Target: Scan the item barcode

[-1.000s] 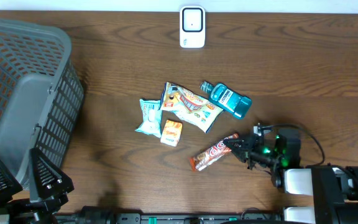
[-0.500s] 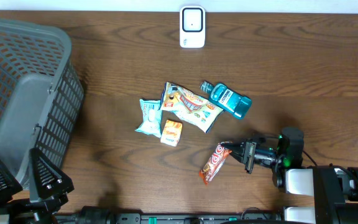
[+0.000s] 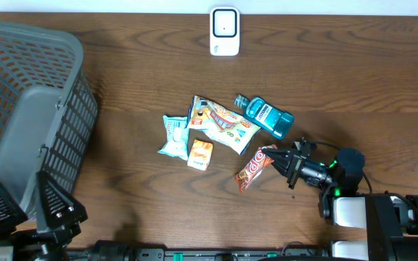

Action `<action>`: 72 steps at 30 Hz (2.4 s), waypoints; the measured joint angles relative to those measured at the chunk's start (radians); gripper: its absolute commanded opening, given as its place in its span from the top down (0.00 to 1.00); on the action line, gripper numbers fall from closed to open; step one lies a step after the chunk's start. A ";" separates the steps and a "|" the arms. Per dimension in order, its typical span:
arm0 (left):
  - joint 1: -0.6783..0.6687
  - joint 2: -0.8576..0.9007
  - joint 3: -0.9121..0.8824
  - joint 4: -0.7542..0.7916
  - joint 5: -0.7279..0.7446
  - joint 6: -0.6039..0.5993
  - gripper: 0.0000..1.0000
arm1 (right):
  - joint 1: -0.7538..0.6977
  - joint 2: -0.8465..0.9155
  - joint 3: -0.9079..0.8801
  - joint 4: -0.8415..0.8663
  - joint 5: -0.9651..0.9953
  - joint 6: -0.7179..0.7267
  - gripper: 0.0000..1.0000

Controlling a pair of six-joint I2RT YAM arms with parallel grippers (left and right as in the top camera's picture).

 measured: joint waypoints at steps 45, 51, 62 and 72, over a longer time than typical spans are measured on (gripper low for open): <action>0.000 0.016 -0.298 -0.034 0.087 -0.269 0.02 | 0.336 -0.337 0.991 -2.341 1.266 -0.265 0.98; -0.021 0.017 -0.298 -0.098 0.088 -0.349 0.02 | 0.341 -0.135 0.994 -2.373 1.314 -0.206 0.98; -0.066 0.019 -0.299 -0.139 0.090 -0.396 0.02 | 0.341 -0.001 0.995 -2.396 1.268 -0.176 0.98; -0.071 0.020 -0.298 -0.245 0.091 -0.400 0.02 | 0.341 -0.001 0.995 -2.370 1.263 -0.179 0.98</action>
